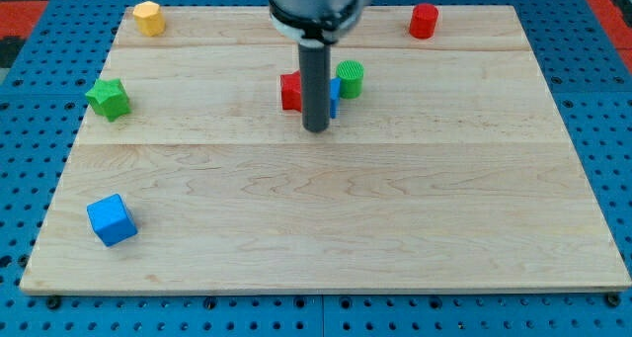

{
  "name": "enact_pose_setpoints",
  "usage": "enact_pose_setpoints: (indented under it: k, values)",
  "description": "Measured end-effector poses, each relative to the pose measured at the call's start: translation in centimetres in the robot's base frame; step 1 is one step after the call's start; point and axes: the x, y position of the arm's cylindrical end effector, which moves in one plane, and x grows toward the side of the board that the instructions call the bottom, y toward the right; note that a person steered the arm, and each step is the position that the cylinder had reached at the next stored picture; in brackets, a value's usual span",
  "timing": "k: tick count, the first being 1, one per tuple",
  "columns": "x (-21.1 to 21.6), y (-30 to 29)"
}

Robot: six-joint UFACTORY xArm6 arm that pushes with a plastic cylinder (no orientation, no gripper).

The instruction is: Move the blue cube to the right of the blue triangle

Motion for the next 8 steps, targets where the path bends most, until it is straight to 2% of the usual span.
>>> enact_pose_setpoints:
  k: [1, 2, 3, 4, 5, 6, 8]
  values:
    - [1.3, -14.5]
    - [3.5, -24.5]
    - [10.0, -24.2]
    - [10.5, -22.1]
    - [13.1, -19.2]
    - [14.0, -20.3]
    - [13.1, -0.9]
